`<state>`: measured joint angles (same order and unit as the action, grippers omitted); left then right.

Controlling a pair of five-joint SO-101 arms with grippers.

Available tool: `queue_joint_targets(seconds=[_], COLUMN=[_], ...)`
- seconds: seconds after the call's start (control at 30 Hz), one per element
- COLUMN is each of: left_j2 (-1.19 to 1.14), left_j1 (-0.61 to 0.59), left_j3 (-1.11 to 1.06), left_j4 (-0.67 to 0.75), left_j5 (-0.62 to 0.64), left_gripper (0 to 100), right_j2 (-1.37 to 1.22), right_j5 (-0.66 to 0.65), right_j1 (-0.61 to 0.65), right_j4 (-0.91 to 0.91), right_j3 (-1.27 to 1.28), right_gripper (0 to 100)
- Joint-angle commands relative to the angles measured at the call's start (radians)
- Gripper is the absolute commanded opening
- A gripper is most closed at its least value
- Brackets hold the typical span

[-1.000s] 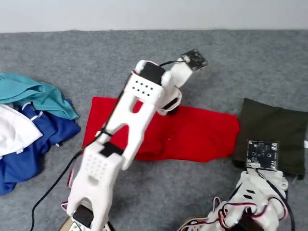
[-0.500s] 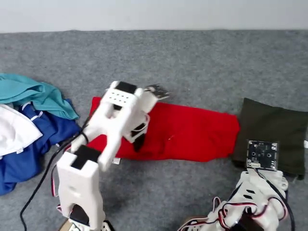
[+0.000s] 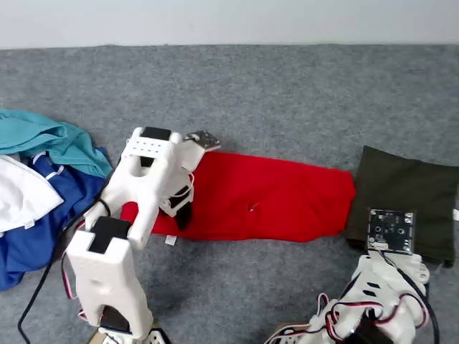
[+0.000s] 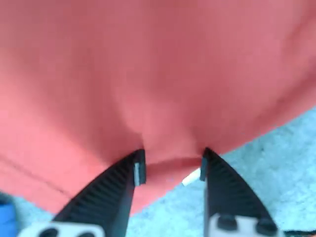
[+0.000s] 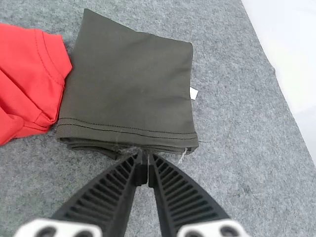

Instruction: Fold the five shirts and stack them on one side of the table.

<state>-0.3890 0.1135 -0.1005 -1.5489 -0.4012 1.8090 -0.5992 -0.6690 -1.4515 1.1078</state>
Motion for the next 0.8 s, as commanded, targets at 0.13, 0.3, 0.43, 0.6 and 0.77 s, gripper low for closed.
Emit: queue_joint_targets(seconds=[0.13,0.3,0.43,0.6,0.77], left_j2=[0.213,0.199,0.14,0.025,-0.144], left_j1=[-0.066,-0.226,-0.313,-0.339,-0.339], left_j3=[0.11,0.156,0.174,0.219,0.349], left_j4=[-0.048,-0.041,-0.006,0.06,0.058], left_j5=[0.089,0.115,0.104,0.074,0.074], left_gripper=[19,24,25,28,28], right_j2=[-0.01,-0.01,-0.01,-0.01,-0.01], right_j5=[0.005,0.005,0.005,0.005,0.005], right_j1=[-0.007,-0.007,-0.007,-0.007,-0.007], right_j4=[0.007,0.007,0.007,0.007,0.007], right_j3=[-0.003,-0.002,-0.002,-0.002,-0.002], right_gripper=[1.3,1.3,1.3,1.3,1.3])
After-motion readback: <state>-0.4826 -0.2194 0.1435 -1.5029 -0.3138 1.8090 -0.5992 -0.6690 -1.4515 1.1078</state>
